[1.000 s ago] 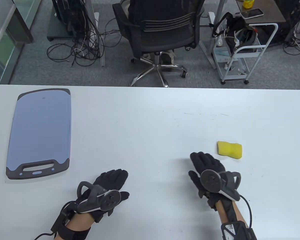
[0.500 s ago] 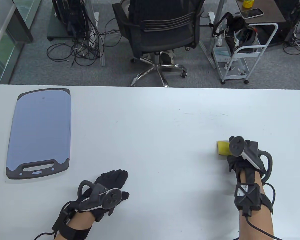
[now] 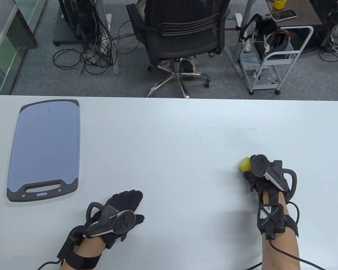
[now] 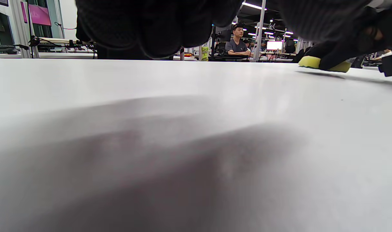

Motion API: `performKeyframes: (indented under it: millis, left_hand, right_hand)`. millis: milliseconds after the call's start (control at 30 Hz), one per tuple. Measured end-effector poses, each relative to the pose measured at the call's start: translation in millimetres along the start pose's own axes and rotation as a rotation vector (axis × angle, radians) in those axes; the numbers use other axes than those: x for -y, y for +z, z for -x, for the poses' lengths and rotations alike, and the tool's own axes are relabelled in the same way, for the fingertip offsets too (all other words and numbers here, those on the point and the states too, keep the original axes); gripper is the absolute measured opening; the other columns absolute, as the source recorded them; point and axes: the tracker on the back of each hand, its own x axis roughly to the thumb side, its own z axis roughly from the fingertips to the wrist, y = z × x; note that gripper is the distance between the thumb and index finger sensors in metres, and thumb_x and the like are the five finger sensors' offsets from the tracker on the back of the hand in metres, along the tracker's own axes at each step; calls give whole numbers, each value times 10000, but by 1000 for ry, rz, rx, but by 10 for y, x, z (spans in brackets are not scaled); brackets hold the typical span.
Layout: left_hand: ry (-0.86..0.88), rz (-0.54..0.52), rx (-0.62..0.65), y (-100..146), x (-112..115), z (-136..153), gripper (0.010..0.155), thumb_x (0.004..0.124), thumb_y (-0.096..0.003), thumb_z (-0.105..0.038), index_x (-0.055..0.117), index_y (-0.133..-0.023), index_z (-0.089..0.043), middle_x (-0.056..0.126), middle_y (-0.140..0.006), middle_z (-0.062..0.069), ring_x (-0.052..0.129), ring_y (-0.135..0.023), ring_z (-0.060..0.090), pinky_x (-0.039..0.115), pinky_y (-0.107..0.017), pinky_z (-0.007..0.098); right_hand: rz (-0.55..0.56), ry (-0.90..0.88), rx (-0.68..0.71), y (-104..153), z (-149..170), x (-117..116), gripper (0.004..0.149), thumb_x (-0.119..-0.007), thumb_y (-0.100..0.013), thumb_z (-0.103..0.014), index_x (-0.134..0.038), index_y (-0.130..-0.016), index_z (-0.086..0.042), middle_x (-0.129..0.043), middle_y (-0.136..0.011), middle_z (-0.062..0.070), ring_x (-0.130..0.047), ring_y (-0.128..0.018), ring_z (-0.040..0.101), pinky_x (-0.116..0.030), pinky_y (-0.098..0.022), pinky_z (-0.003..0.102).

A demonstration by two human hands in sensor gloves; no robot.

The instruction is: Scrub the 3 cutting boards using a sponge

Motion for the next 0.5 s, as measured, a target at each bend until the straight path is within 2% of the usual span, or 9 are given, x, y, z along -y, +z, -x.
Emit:
performKeyframes:
  millis: [100, 267, 400, 500]
  left_hand:
    - [-4, -15, -12, 13, -32, 17, 869, 737, -458, -648, 492, -1150, -184, 688, -1145, 136, 805, -1001, 357, 746, -701, 545]
    - [-13, -33, -65, 42, -82, 122, 873, 741, -453, -649, 494, -1149, -184, 691, -1143, 135, 808, -999, 357, 747, -701, 545]
    - [-36, -58, -164, 100, -148, 360, 874, 745, -452, -647, 497, -1149, -183, 692, -1143, 137, 810, -997, 359, 747, -701, 546]
    - [-53, -68, -282, 177, -193, 660, 870, 753, -453, -641, 502, -1148, -183, 692, -1143, 141, 808, -997, 362, 747, -699, 551]
  right_hand:
    - [62, -103, 34, 256, -15, 62, 748, -831, -406, -546, -644, -1038, -192, -769, -929, 86, -834, -757, 284, -696, -619, 538]
    - [138, -142, 110, 610, -100, 150, 751, -824, -416, -561, -655, -1042, -181, -784, -920, 91, -854, -725, 276, -731, -592, 515]
    - [189, -187, 191, 868, -216, 195, 753, -825, -418, -560, -653, -1045, -179, -783, -923, 91, -854, -727, 275, -733, -590, 516]
    - [205, -170, 233, 979, -281, 228, 753, -826, -420, -558, -651, -1046, -179, -779, -928, 93, -851, -733, 277, -730, -593, 518]
